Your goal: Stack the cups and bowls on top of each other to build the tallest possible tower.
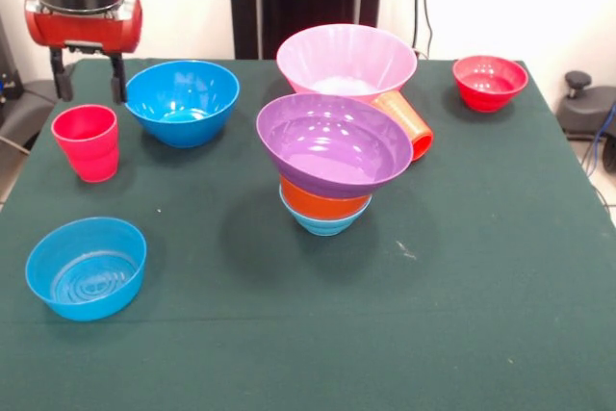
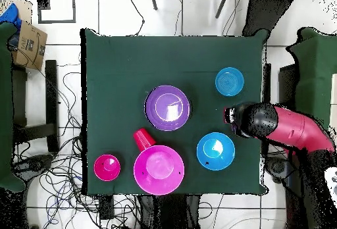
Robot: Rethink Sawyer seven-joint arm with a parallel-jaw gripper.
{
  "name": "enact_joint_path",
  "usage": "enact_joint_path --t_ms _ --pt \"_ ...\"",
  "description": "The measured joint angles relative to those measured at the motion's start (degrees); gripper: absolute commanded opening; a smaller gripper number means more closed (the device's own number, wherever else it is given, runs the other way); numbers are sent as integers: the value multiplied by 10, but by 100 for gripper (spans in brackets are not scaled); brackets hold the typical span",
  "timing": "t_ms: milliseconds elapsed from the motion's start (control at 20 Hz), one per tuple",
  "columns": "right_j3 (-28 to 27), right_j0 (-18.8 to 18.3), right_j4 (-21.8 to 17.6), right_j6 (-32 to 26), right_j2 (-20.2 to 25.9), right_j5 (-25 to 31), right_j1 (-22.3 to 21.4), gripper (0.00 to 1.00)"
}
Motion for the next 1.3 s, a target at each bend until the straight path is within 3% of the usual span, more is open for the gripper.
enact_joint_path --t_ms 150,500,750,1300 --pt "13 -28 2 0 26 -13 -6 100" --pt "53 -128 2 0 80 -101 -14 100" --pt "66 -145 2 0 84 -132 -13 100" --pt "83 -141 2 0 91 -149 -11 100"
